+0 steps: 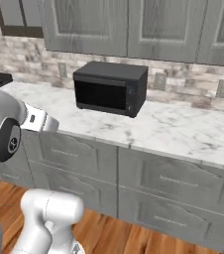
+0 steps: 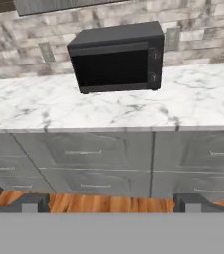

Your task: Move the condiment bottle and condiment bottle from the cabinet to the dining counter.

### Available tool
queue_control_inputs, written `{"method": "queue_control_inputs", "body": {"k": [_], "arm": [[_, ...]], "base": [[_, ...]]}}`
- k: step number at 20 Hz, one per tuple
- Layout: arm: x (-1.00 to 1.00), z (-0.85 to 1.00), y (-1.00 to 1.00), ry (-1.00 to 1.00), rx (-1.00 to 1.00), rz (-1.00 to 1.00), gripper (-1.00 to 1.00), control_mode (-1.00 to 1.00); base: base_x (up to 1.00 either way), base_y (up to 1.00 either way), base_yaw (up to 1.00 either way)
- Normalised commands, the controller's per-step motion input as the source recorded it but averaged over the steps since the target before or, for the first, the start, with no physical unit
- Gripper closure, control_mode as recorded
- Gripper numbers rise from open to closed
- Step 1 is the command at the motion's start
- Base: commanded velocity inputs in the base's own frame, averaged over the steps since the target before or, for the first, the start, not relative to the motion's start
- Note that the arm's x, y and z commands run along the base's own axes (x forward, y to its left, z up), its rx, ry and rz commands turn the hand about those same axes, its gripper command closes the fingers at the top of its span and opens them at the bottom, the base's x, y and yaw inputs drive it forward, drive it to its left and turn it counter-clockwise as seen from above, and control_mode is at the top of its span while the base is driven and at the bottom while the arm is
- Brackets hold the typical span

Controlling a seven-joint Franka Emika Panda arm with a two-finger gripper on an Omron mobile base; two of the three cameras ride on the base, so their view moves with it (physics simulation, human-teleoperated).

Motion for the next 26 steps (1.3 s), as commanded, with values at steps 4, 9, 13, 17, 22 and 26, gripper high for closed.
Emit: {"method": "queue_control_inputs", "body": {"k": [4,9,13,17,22,26], "arm": [[0.00,0.00,0.00,0.00,0.00,0.00,-1.00,1.00],[0.00,0.00,0.00,0.00,0.00,0.00,-1.00,1.00],[0.00,0.00,0.00,0.00,0.00,0.00,-1.00,1.00],[0.00,0.00,0.00,0.00,0.00,0.00,-1.00,1.00],[0.00,0.00,0.00,0.00,0.00,0.00,-1.00,1.00],[0.00,0.00,0.00,0.00,0.00,0.00,-1.00,1.00]], "base": [[0.67,-0.99,0.00],[0.05,-1.00,0.00],[0.00,-1.00,0.00],[0.00,-0.99,0.00],[0.01,-0.82,0.00],[0.04,-0.71,0.00]]}}
